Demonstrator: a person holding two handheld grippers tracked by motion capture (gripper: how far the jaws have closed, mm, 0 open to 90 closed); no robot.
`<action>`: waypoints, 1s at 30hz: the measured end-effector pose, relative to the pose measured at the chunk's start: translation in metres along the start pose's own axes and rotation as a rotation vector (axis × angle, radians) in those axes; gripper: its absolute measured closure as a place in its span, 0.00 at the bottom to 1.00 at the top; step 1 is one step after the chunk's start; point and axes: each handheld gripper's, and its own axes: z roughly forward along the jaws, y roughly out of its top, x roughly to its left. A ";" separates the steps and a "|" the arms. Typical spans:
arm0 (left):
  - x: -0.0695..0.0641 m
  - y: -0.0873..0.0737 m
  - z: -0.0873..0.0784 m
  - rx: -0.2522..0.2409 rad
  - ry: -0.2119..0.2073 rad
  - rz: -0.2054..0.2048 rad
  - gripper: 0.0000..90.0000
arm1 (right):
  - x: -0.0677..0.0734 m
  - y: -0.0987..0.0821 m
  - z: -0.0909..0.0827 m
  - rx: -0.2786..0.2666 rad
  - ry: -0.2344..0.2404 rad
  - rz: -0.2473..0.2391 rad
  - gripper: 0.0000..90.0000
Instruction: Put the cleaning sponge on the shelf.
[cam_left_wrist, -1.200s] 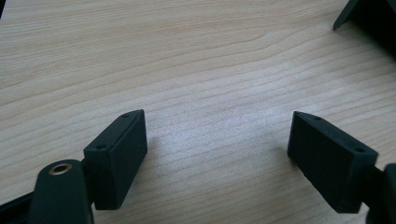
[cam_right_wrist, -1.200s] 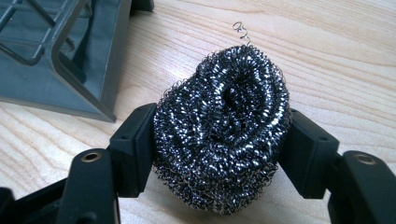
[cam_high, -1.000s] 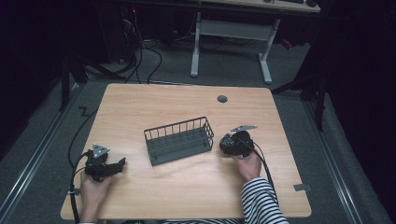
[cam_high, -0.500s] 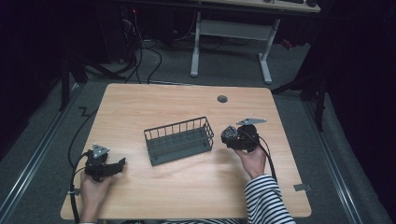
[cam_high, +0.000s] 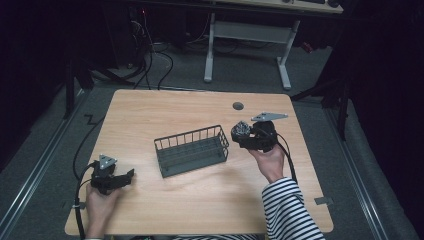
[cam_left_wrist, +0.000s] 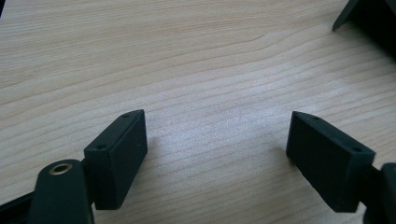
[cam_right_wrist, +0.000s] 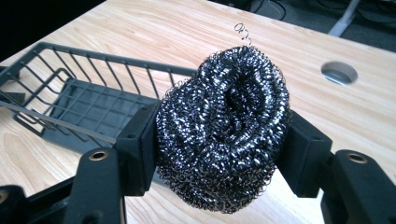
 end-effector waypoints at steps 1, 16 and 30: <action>0.000 0.000 0.000 0.000 0.000 0.000 0.23 | 0.000 0.000 0.000 0.000 0.000 0.000 0.43; 0.000 0.000 0.000 0.001 -0.002 0.002 0.23 | 0.046 0.029 0.056 0.091 0.117 -0.087 0.42; 0.000 0.000 0.000 0.000 -0.002 0.001 0.24 | 0.057 0.024 0.102 0.235 0.134 -0.080 0.41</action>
